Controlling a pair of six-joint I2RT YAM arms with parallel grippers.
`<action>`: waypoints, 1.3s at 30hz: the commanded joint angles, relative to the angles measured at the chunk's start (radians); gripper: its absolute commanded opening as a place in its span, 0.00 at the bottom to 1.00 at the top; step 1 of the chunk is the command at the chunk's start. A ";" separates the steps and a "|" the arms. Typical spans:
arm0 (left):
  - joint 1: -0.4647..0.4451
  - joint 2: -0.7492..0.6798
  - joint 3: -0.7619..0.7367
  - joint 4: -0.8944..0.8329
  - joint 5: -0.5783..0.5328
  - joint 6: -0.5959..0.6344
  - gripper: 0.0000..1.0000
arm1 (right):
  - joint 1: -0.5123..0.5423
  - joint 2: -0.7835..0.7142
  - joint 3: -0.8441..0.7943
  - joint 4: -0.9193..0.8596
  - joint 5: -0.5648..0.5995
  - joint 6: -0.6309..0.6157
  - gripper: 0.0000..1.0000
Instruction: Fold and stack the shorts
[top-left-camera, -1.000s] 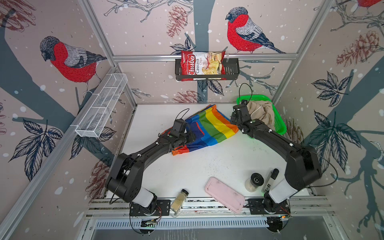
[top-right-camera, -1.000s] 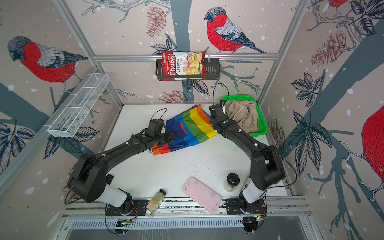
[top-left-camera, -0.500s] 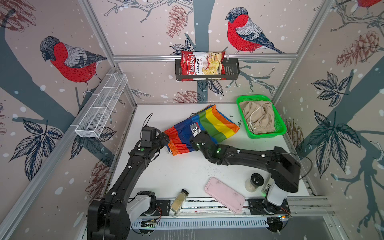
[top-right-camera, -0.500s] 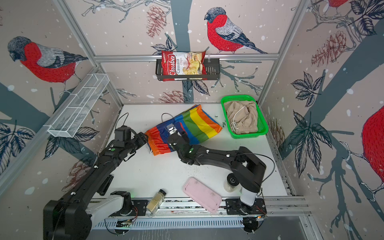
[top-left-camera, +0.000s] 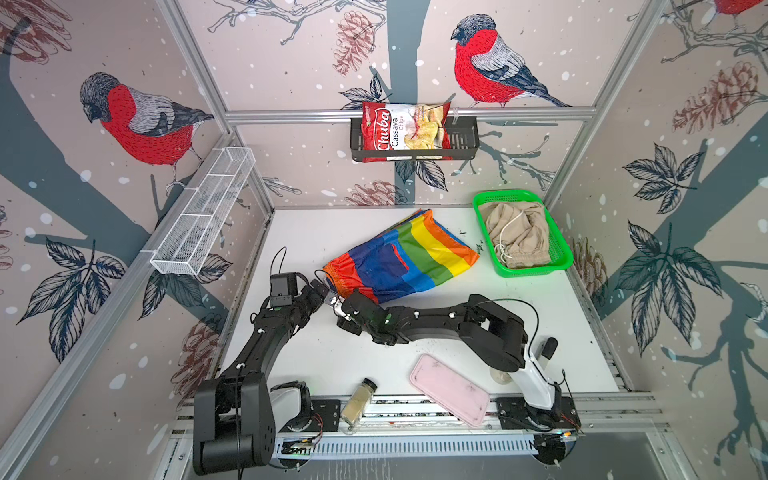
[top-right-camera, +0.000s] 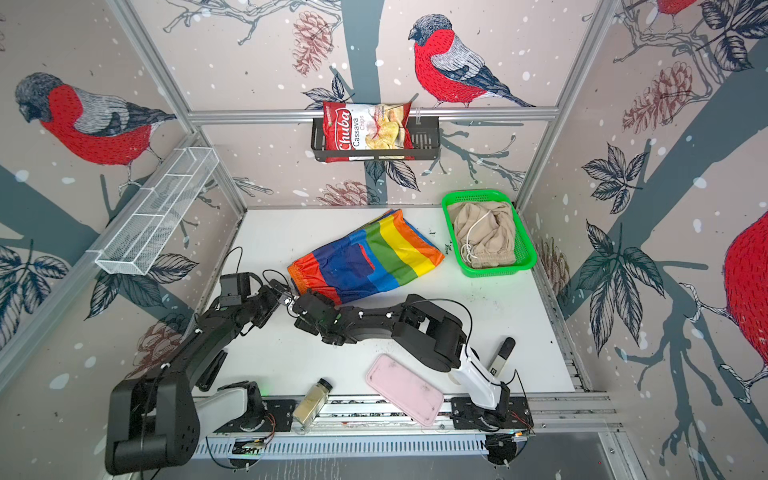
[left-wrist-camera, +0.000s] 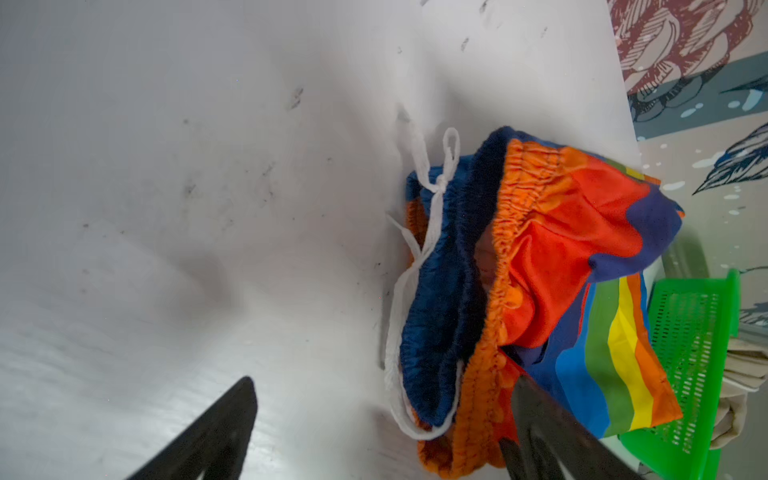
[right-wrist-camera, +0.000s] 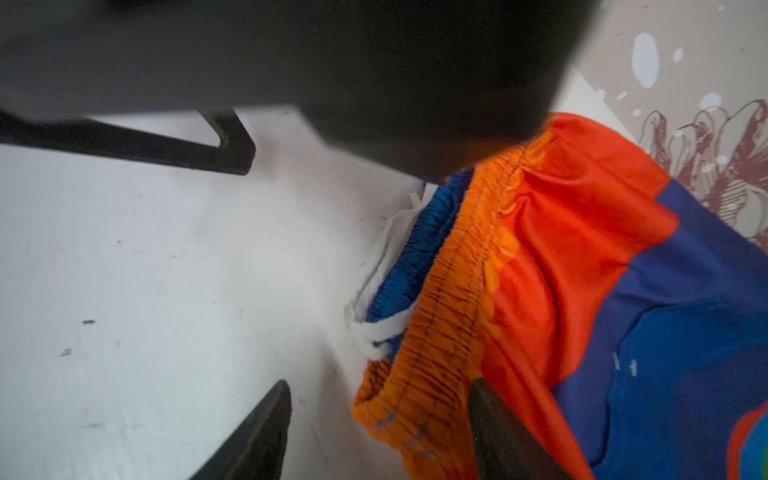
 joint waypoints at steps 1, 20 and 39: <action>0.003 0.032 0.003 0.118 0.063 -0.015 0.96 | -0.032 0.028 0.015 -0.019 -0.093 0.032 0.68; 0.003 0.274 -0.048 0.419 0.204 -0.107 0.95 | -0.115 0.078 -0.009 0.017 -0.265 0.238 0.07; -0.079 0.449 -0.026 0.547 0.179 -0.152 0.81 | -0.193 0.011 -0.106 0.158 -0.524 0.489 0.01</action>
